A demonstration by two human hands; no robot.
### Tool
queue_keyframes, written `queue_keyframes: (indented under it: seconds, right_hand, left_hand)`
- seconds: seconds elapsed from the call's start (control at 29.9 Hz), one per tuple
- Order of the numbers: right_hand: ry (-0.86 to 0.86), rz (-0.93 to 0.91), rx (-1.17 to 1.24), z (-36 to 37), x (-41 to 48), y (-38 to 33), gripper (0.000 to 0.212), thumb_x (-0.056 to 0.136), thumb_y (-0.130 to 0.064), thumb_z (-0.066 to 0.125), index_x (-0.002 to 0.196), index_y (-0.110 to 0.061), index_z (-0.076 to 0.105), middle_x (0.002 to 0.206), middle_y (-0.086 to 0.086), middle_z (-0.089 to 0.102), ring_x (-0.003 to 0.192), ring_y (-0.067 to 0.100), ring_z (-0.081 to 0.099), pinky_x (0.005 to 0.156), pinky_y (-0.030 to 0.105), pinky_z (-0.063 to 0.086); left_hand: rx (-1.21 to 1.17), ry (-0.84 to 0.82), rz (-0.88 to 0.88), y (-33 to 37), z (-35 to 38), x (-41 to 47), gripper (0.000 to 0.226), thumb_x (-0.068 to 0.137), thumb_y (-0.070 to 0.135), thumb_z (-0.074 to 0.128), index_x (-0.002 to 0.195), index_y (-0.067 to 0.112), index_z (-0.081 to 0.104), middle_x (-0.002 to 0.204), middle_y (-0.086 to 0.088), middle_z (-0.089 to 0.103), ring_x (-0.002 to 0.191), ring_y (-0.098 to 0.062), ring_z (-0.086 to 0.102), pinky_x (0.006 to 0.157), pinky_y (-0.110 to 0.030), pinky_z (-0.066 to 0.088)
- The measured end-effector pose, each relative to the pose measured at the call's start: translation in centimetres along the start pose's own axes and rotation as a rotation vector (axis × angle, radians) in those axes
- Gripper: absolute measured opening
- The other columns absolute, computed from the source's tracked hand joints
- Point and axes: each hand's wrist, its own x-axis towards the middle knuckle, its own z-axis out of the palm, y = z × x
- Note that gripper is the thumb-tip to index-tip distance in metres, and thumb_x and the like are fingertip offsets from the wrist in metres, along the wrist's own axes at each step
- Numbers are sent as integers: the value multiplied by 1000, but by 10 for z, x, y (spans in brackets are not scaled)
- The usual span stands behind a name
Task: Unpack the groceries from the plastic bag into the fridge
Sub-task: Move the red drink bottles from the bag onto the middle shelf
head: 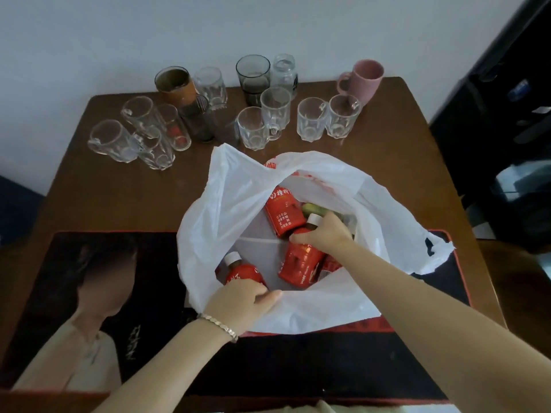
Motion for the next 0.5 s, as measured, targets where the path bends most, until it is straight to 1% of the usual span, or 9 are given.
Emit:
queue_keyframes:
  seconds: [0.03, 0.1, 0.17, 0.23, 0.3, 0.33, 0.4, 0.43, 0.5]
  right_hand:
    - [-19, -50, 5, 2, -6, 2, 80, 53, -38, 85, 124, -21, 51, 112, 0, 61, 106, 22, 59, 92, 37, 50]
    - [-47, -176, -105, 8, -27, 6, 80, 55, -34, 86, 124, -15, 49, 115, 0, 54, 111, 17, 51, 96, 36, 46]
    - [-91, -339, -210, 13, -55, 11, 65, 63, -30, 83, 120, -17, 53, 115, 0, 50, 109, 16, 47, 93, 29, 41]
    - [-170, -460, -231, 17, -76, 20, 45, 69, -21, 80, 109, -15, 63, 107, 3, 54, 103, 19, 52, 81, 23, 38]
    - [-251, -506, -247, 18, -89, 29, 37, 70, -14, 77, 105, -13, 66, 100, 4, 55, 93, 18, 53, 75, 21, 39]
    - [-269, -518, -235, 15, -91, 33, 33, 72, -11, 75, 104, -12, 68, 97, 3, 57, 88, 15, 53, 74, 18, 41]
    - [-261, -525, -166, 0, -89, 36, 26, 76, -2, 68, 100, -11, 71, 91, -3, 61, 80, 8, 55, 76, 14, 46]
    - [-230, -517, -161, -10, -84, 38, 25, 78, 2, 64, 99, -10, 71, 92, -5, 61, 83, 9, 56, 81, 17, 47]
    - [-119, -495, -268, -30, -69, 42, 29, 81, 5, 55, 102, -9, 70, 105, -1, 62, 99, 15, 57, 90, 19, 42]
  left_hand:
    - [-31, -5, -13, -1, 1, -1, 50, 93, 49, 42, 53, 19, 37, 53, 2, 41, 52, -9, 42, 50, -19, 28]
    - [-158, -2, -36, -5, 1, -1, 42, 90, 49, 47, 60, 20, 53, 61, 4, 55, 64, -10, 53, 61, -22, 40]
    - [-390, 57, -73, -8, -4, 0, 30, 79, 56, 54, 79, 29, 67, 83, 8, 68, 85, -7, 62, 84, -26, 48]
    - [-548, 135, -52, -6, -8, 1, 32, 64, 64, 59, 89, 44, 60, 99, 15, 64, 97, -2, 60, 92, -24, 46]
    - [-526, 148, 30, 5, -10, 0, 32, 69, 50, 72, 96, 46, 54, 103, 18, 57, 97, 1, 56, 88, -18, 43]
    - [-473, 143, 71, 13, -10, 0, 33, 73, 42, 74, 100, 43, 55, 103, 17, 56, 94, 1, 55, 84, -14, 42]
    - [-383, 108, 132, 27, -8, 2, 38, 76, 38, 73, 110, 34, 58, 102, 14, 54, 87, 1, 53, 78, -12, 42]
    - [-347, 91, 151, 34, -6, 4, 40, 76, 37, 72, 113, 29, 59, 102, 12, 53, 88, -1, 53, 80, -15, 43]
    - [-268, 90, 167, 43, -2, 6, 34, 78, 36, 71, 109, 25, 63, 103, 8, 55, 95, -8, 57, 86, -25, 48]
